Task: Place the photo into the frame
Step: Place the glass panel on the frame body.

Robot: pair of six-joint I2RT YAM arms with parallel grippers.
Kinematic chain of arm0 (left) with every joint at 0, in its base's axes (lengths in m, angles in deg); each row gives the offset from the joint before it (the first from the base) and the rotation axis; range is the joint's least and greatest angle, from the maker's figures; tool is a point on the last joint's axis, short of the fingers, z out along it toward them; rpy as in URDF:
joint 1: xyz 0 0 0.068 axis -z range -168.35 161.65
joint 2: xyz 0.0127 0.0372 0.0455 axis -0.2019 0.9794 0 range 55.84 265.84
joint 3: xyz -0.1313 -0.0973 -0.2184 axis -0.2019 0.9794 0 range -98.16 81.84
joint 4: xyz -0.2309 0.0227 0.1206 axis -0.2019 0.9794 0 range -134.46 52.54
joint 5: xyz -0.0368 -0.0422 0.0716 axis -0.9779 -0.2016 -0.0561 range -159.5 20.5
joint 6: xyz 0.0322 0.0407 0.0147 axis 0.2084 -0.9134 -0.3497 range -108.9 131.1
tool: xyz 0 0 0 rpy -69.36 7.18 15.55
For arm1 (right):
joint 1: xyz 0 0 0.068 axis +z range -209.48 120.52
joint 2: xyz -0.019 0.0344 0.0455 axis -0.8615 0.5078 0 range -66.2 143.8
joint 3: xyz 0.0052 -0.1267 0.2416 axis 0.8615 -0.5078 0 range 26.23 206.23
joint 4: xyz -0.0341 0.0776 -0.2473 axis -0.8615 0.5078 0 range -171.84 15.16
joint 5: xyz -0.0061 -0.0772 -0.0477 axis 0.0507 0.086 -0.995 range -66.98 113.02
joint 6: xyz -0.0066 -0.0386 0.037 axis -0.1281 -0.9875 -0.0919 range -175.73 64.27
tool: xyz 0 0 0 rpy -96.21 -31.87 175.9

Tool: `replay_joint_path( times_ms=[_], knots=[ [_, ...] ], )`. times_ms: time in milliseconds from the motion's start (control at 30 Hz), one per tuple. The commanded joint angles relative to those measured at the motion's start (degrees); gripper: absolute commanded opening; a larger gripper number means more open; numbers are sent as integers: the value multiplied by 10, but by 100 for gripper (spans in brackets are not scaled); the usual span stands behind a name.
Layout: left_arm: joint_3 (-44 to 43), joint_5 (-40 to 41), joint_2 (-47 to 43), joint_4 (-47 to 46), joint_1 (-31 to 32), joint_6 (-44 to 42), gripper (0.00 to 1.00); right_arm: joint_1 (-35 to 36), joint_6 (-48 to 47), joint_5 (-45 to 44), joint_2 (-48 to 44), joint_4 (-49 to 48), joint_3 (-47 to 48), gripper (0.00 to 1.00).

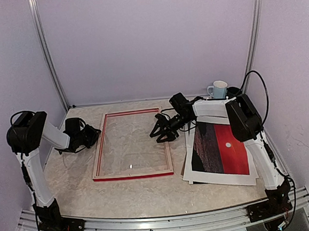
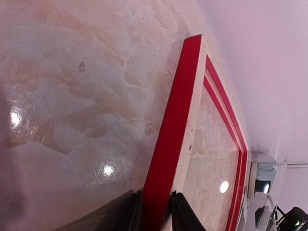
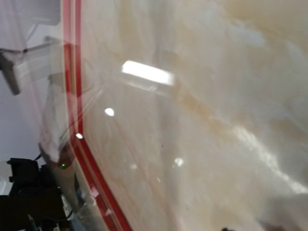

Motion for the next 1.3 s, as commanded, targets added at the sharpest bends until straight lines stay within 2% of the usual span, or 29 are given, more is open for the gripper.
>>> replay_joint_path(
  times_ms=[0,1267],
  knots=[
    [16,-3,-5,48,11,3,21,11,-37,-14,-34,40,10,58],
    [20,2,-4,48,12,6,21,15,-108,-86,-80,142,-11,67]
  ],
)
